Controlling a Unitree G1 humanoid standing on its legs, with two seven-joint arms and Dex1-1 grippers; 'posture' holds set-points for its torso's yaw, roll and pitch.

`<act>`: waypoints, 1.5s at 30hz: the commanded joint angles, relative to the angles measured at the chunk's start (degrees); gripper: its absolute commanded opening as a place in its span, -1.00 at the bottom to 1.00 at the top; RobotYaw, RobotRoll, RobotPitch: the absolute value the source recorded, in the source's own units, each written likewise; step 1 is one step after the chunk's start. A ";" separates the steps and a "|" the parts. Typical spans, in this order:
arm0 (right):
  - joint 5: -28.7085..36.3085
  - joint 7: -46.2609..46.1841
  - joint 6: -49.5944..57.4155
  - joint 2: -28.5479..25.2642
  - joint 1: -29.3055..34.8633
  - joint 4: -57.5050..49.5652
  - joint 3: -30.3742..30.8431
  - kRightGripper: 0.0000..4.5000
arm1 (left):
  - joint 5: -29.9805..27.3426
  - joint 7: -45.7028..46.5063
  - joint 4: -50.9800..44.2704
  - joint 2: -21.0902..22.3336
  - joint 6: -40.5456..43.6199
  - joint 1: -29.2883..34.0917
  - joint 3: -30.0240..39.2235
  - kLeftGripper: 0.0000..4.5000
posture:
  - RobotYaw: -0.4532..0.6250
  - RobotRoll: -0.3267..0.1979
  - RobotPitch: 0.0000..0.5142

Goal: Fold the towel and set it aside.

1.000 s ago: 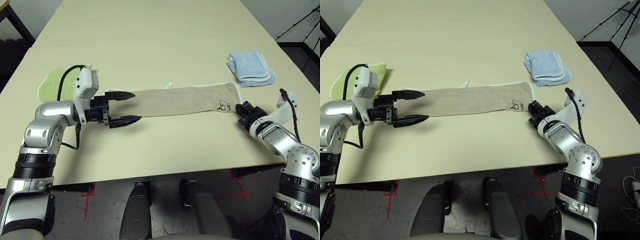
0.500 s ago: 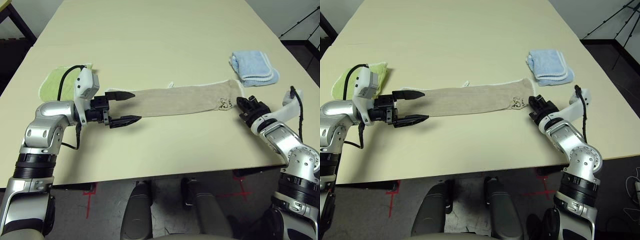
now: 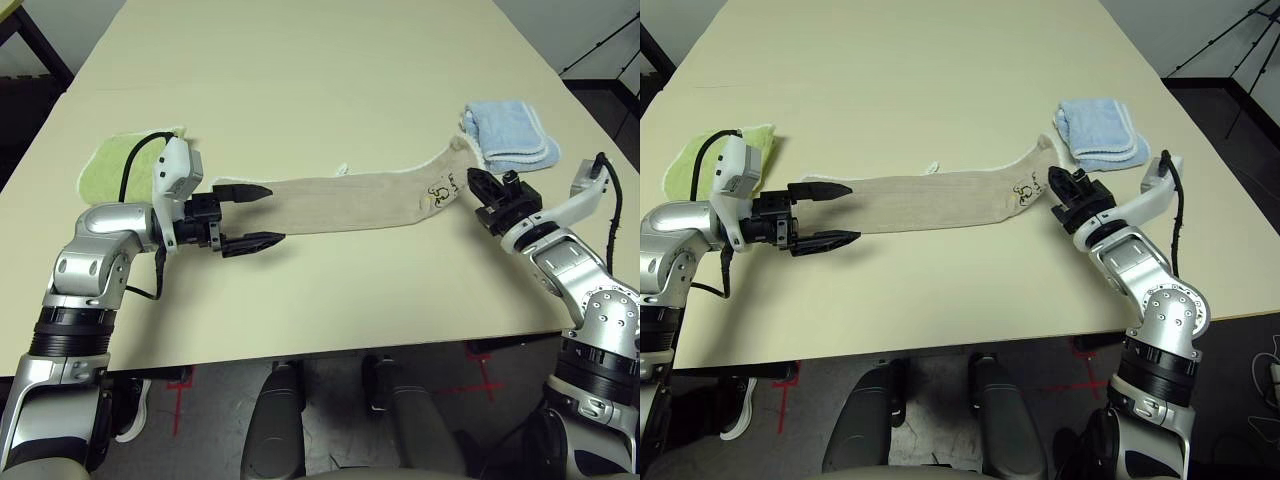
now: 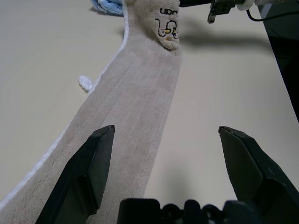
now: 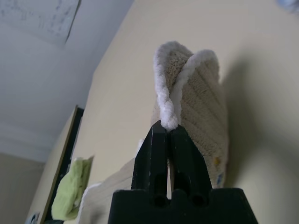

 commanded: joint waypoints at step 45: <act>-3.27 3.38 5.83 5.94 1.24 2.31 17.26 -0.46 | 0.11 2.51 -3.88 0.59 0.59 2.74 0.31 1.00 | 0.19 0.25 -0.25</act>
